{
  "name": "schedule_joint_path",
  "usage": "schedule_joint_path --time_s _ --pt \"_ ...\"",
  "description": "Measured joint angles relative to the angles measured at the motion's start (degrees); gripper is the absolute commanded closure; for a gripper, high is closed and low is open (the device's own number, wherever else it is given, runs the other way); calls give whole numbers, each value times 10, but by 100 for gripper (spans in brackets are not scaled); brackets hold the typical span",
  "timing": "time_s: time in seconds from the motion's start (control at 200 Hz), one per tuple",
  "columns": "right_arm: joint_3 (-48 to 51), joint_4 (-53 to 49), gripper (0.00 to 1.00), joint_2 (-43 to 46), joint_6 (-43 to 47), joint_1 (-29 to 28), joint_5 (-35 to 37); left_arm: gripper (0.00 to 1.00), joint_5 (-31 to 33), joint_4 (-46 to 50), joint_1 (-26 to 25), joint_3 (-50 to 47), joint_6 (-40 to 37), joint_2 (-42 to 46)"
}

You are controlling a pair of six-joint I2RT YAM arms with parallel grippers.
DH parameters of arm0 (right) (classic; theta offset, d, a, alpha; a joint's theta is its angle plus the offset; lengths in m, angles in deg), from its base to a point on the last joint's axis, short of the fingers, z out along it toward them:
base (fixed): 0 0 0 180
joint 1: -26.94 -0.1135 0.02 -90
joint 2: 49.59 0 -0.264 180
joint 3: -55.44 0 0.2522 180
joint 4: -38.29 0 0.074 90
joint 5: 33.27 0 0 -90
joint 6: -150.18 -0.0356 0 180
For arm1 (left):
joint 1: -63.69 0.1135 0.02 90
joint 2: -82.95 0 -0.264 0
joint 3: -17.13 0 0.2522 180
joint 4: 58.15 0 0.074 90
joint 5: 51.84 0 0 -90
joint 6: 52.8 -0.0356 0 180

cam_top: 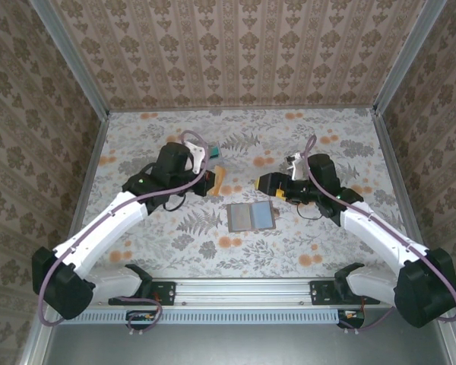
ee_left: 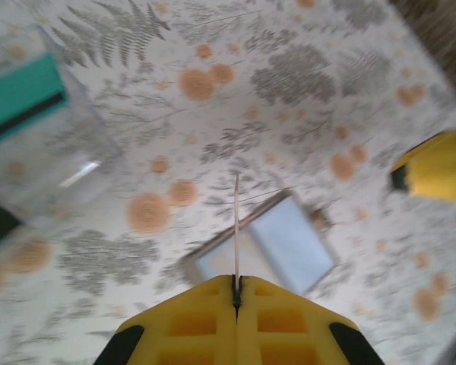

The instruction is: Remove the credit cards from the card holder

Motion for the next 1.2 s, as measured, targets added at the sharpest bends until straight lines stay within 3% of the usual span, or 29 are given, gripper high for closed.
schedule_joint_path --time_s 0.165,0.36,0.715,0.885,1.2 --pt "-7 -17 0 7 11 0 9 100 69 28 15 -1 -186 40" --pt "-14 -33 0 24 13 0 14 100 115 32 71 -1 -367 59" --pt "-17 -49 0 38 15 0 22 100 165 -15 106 -1 -651 -17" --pt "-25 -52 0 38 16 0 25 100 167 -41 136 14 -717 -77" --pt "-54 -52 0 16 29 1 19 100 147 -64 168 83 -753 -172"
